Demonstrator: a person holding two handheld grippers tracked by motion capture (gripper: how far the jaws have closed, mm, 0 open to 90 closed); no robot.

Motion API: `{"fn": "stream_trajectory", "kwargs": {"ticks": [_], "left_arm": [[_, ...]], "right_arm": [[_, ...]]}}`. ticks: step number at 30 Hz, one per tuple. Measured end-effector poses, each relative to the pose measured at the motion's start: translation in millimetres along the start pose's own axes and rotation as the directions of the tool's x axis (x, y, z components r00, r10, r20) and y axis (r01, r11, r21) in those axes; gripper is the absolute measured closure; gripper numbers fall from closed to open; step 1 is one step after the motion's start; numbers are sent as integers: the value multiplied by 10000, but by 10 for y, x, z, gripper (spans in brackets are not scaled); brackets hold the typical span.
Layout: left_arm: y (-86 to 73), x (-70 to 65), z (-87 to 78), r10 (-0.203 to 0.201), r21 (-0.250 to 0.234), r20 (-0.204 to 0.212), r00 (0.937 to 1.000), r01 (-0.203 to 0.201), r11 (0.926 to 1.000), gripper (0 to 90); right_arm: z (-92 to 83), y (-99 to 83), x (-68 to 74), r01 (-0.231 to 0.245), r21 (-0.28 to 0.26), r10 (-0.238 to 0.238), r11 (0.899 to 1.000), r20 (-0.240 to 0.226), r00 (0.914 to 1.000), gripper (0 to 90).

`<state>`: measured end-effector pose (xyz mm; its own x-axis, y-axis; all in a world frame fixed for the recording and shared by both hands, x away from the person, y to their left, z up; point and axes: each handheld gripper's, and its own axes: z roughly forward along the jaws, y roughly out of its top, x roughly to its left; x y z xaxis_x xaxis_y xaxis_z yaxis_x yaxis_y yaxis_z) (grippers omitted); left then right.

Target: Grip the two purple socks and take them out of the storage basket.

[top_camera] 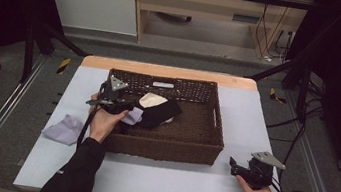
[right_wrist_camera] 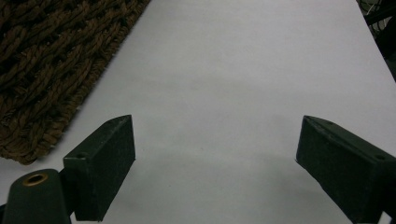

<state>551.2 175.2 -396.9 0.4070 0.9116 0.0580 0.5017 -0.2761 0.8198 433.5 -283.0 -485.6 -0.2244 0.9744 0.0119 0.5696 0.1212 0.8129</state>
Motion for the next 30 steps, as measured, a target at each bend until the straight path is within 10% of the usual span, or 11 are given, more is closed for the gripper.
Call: {"fn": "stream_trajectory", "kwargs": {"ticks": [15, 30], "left_arm": [[-107, -22, 127, 330, 1295, -136, 9994, -309, 9911, 333], [-127, -36, 154, 307, 2009, 230, 9993, -347, 9790, 778]], "right_arm": [[2, -1, -1, 17, -2, -17, 10000, -10, 10000, 120], [-1, -3, 2, -18, -25, 18, 10000, -14, 10000, 120]]}}
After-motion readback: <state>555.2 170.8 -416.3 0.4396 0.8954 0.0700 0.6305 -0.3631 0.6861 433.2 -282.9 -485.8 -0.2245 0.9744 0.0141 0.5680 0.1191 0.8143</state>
